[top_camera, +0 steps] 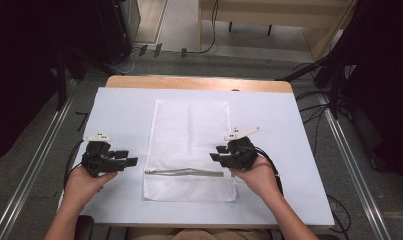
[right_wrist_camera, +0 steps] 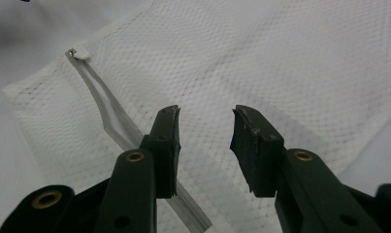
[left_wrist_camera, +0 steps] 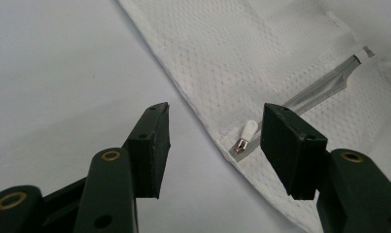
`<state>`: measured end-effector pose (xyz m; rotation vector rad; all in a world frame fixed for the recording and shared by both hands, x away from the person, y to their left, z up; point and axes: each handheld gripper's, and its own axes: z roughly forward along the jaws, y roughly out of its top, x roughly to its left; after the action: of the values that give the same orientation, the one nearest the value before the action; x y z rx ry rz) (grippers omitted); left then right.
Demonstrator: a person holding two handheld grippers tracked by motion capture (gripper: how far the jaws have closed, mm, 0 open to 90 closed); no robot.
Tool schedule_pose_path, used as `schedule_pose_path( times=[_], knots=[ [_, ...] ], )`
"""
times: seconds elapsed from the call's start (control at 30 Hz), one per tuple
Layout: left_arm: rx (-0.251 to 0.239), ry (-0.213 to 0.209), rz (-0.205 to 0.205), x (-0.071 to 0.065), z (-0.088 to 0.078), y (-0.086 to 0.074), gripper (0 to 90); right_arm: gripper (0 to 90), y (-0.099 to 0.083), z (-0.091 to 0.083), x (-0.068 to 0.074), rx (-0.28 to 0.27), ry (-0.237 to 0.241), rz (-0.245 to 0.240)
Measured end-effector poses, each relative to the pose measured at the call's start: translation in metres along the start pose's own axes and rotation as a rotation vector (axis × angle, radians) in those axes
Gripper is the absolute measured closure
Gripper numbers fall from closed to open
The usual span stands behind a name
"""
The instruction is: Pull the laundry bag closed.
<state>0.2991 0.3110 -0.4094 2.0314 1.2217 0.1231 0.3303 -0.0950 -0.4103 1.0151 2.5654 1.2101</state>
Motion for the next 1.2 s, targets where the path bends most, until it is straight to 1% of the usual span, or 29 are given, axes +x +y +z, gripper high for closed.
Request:
schedule_pose_path(
  times=[0.27, 0.3, 0.37, 0.77, 0.9, 0.97, 1.03, 1.2],
  knots=[
    [0.001, 0.004, 0.004, 0.000, 0.000, -0.001, 45.1, 67.6, 0.006, 0.012, 0.011, 0.017, 0.036, -0.013],
    [0.001, 0.005, 0.005, 0.000, 0.000, -0.001, 45.1, 67.6, 0.006, 0.014, 0.012, 0.018, 0.042, -0.022],
    [0.001, 0.005, 0.004, 0.000, 0.000, -0.001, 45.1, 67.8, 0.007, 0.015, 0.014, 0.020, 0.042, -0.025],
    [-0.002, 0.004, 0.006, 0.001, 0.000, -0.001, 45.7, 69.1, 0.014, 0.035, 0.031, 0.041, 0.085, -0.044],
    [-0.005, 0.004, 0.005, 0.002, 0.000, -0.002, 45.7, 69.1, 0.015, 0.040, 0.035, 0.046, 0.100, -0.054],
    [-0.006, 0.003, 0.005, 0.002, 0.000, -0.002, 45.7, 69.1, 0.016, 0.041, 0.036, 0.047, 0.101, -0.052],
    [-0.009, 0.004, 0.005, 0.003, -0.001, -0.002, 45.7, 69.2, 0.017, 0.044, 0.039, 0.050, 0.114, -0.053],
    [-0.012, 0.012, 0.000, 0.003, -0.001, -0.002, 45.7, 70.1, 0.019, 0.049, 0.043, 0.054, 0.122, -0.059]
  ],
)
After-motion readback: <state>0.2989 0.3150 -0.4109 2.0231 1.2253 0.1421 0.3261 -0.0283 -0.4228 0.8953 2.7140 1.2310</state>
